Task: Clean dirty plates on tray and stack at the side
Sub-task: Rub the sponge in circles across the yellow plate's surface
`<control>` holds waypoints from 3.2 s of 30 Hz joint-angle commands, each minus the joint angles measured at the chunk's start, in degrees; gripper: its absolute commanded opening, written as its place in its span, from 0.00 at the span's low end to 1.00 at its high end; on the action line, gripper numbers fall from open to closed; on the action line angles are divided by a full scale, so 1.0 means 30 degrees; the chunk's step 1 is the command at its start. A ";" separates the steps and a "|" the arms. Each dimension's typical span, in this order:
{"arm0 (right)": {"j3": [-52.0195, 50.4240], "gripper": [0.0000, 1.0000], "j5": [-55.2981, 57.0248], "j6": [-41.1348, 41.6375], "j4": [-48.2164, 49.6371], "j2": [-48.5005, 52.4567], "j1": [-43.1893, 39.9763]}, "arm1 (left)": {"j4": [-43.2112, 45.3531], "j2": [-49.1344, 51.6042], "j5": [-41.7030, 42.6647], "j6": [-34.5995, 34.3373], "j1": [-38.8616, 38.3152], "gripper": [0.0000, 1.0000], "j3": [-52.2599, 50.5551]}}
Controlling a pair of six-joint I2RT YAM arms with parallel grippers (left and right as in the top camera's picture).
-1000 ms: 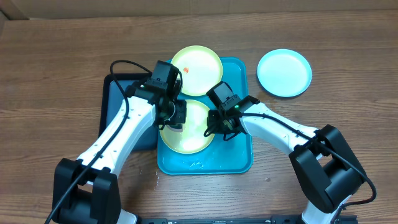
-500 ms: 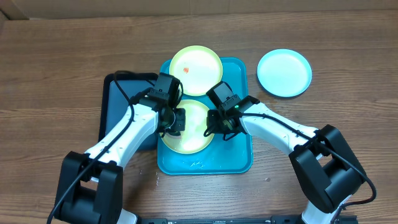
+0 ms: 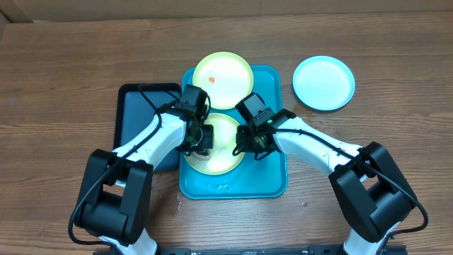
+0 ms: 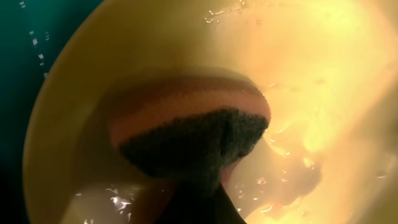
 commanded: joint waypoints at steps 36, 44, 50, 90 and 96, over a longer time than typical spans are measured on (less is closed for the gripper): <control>-0.0277 0.04 -0.0787 -0.0029 0.1042 -0.0153 0.0138 | -0.5952 0.0641 -0.2237 0.1297 0.0634 0.04 0.4903; -0.0277 0.04 -0.0772 -0.0095 0.0984 -0.0153 0.0138 | -0.3519 0.0772 -0.1355 0.0882 0.0619 0.04 0.2426; -0.0277 0.04 -0.0787 -0.0087 0.1056 -0.0153 0.0138 | -0.0947 0.0772 0.1851 0.0809 0.0525 0.04 0.0335; -0.0277 0.05 -0.0729 -0.0087 0.1115 -0.0153 0.0138 | -0.2404 -0.2047 -0.0233 0.0984 0.1202 0.04 0.0452; -0.0277 0.05 -0.0729 -0.0087 0.1115 -0.0146 0.0138 | 0.0124 -0.2047 0.0517 0.0940 0.0692 0.04 -0.1479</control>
